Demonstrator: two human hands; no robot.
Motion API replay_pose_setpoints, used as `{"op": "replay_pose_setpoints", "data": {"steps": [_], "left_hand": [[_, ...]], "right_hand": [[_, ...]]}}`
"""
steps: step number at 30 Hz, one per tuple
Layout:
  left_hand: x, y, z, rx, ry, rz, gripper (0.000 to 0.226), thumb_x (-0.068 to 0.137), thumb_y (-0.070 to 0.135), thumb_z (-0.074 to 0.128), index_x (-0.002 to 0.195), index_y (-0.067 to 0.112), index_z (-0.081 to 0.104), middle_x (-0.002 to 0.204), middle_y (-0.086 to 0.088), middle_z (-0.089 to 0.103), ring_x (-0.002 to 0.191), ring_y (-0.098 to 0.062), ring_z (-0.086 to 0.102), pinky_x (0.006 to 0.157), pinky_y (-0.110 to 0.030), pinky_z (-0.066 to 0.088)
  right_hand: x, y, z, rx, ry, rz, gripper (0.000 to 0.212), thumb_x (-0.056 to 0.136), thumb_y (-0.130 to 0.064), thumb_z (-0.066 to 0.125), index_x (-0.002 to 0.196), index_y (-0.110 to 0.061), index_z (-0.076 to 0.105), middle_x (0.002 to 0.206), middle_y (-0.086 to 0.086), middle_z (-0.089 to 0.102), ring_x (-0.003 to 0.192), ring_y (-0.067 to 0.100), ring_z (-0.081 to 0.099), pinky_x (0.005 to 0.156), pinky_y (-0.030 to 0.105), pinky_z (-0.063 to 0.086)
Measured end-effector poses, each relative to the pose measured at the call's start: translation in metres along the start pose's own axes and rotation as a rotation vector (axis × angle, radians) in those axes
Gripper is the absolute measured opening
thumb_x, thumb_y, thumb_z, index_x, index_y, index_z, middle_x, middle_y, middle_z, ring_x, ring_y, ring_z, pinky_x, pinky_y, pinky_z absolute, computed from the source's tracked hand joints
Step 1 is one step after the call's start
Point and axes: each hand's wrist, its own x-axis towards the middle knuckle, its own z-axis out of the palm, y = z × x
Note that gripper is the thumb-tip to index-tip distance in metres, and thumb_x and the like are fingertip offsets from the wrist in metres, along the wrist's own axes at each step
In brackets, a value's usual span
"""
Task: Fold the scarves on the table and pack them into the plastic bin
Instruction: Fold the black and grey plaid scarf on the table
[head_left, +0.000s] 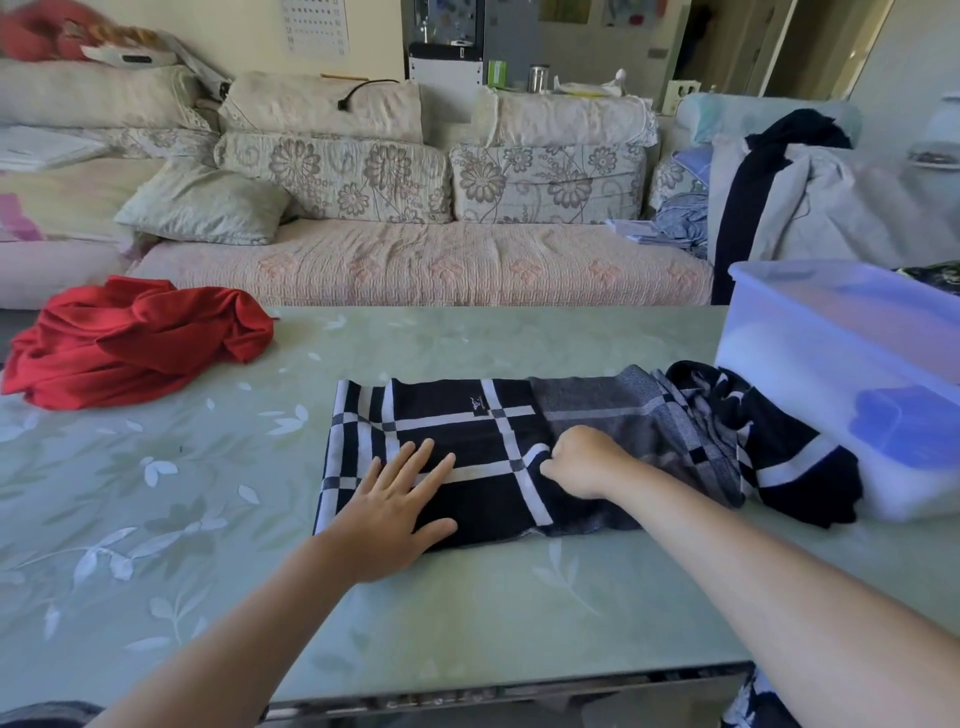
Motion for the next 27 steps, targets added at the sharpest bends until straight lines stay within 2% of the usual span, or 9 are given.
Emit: {"op": "replay_pose_setpoints", "data": {"steps": [3, 5, 8, 11, 13, 16, 21, 24, 27], "left_hand": [[-0.003, -0.001, 0.002, -0.028, -0.009, -0.06, 0.08, 0.079, 0.079, 0.0, 0.149, 0.046, -0.018, 0.156, 0.013, -0.028, 0.144, -0.012, -0.029, 0.118, -0.043, -0.016], [-0.004, -0.004, 0.0, -0.012, -0.049, -0.07, 0.083, 0.075, 0.08, -0.004, 0.152, 0.047, -0.009, 0.159, 0.014, -0.019, 0.147, -0.013, -0.022, 0.12, -0.042, -0.011], [0.0, -0.01, -0.012, -0.086, 0.058, -0.054, 0.071, 0.086, 0.076, 0.008, 0.147, 0.048, 0.028, 0.158, 0.016, 0.022, 0.146, -0.011, 0.015, 0.119, -0.037, 0.014], [0.012, -0.02, -0.027, -0.19, 0.2, -0.063, 0.049, 0.097, 0.058, 0.031, 0.136, 0.036, 0.049, 0.136, 0.016, 0.05, 0.126, -0.009, 0.041, 0.11, -0.034, 0.03], [0.023, -0.03, -0.031, -0.165, 0.276, -0.075, 0.037, 0.101, 0.041, 0.041, 0.135, 0.031, 0.052, 0.135, 0.011, 0.052, 0.128, -0.013, 0.043, 0.109, -0.034, 0.031], [0.039, -0.047, -0.033, -0.166, 0.339, -0.128, 0.035, 0.101, 0.031, 0.044, 0.136, 0.027, 0.051, 0.137, 0.009, 0.051, 0.131, -0.017, 0.041, 0.108, -0.034, 0.032], [0.067, -0.064, -0.031, -0.16, 0.418, -0.212, 0.038, 0.102, 0.026, 0.038, 0.139, 0.021, 0.047, 0.141, 0.004, 0.049, 0.131, -0.02, 0.04, 0.105, -0.036, 0.035], [0.079, -0.069, -0.028, -0.202, 0.443, -0.235, 0.038, 0.103, 0.024, 0.034, 0.138, 0.018, 0.047, 0.14, 0.002, 0.049, 0.129, -0.022, 0.042, 0.103, -0.036, 0.036], [0.087, -0.074, -0.022, -0.195, 0.438, -0.201, 0.037, 0.104, 0.025, 0.034, 0.138, 0.016, 0.047, 0.14, 0.001, 0.049, 0.131, -0.021, 0.04, 0.104, -0.035, 0.035]], "right_hand": [[0.002, -0.001, -0.017, 0.085, 0.043, 0.03, 0.025, 0.081, -0.019, 0.056, 0.058, -0.011, 0.054, 0.045, 0.007, 0.059, 0.039, 0.023, 0.051, 0.046, 0.023, 0.043], [-0.001, 0.002, -0.023, -0.057, -0.017, 0.054, 0.017, 0.079, -0.022, 0.061, 0.067, -0.01, 0.062, 0.045, 0.006, 0.063, 0.035, 0.019, 0.054, 0.049, 0.022, 0.046], [-0.005, 0.001, -0.021, -0.234, -0.233, 0.102, 0.017, 0.075, -0.029, 0.07, 0.078, -0.013, 0.064, 0.057, 0.002, 0.069, 0.042, 0.017, 0.059, 0.054, 0.022, 0.044], [0.005, -0.008, -0.024, -0.216, -0.146, 0.069, 0.018, 0.072, -0.03, 0.062, 0.065, -0.018, 0.051, 0.053, -0.001, 0.055, 0.048, 0.021, 0.051, 0.053, 0.023, 0.037], [0.02, -0.015, -0.025, -0.105, -0.002, 0.0, 0.02, 0.072, -0.026, 0.052, 0.061, -0.019, 0.038, 0.052, -0.005, 0.041, 0.049, 0.019, 0.038, 0.05, 0.026, 0.026], [0.049, -0.02, -0.021, -0.017, 0.162, -0.025, 0.026, 0.08, -0.026, 0.049, 0.061, -0.02, 0.032, 0.053, -0.005, 0.032, 0.048, 0.018, 0.031, 0.049, 0.027, 0.021], [0.095, -0.019, -0.015, 0.002, 0.228, 0.094, 0.038, 0.094, -0.042, 0.042, 0.069, -0.014, 0.049, 0.076, 0.001, 0.059, 0.066, 0.021, 0.055, 0.054, 0.028, 0.036], [0.117, -0.025, -0.009, 0.153, 0.182, 0.154, 0.041, 0.086, -0.052, 0.054, 0.071, -0.014, 0.052, 0.076, 0.001, 0.061, 0.068, 0.022, 0.059, 0.056, 0.028, 0.04], [0.133, -0.034, -0.002, 0.396, 0.252, 0.136, 0.034, 0.078, -0.034, 0.069, 0.058, -0.019, 0.046, 0.055, -0.005, 0.049, 0.054, 0.018, 0.049, 0.05, 0.025, 0.034]]}}
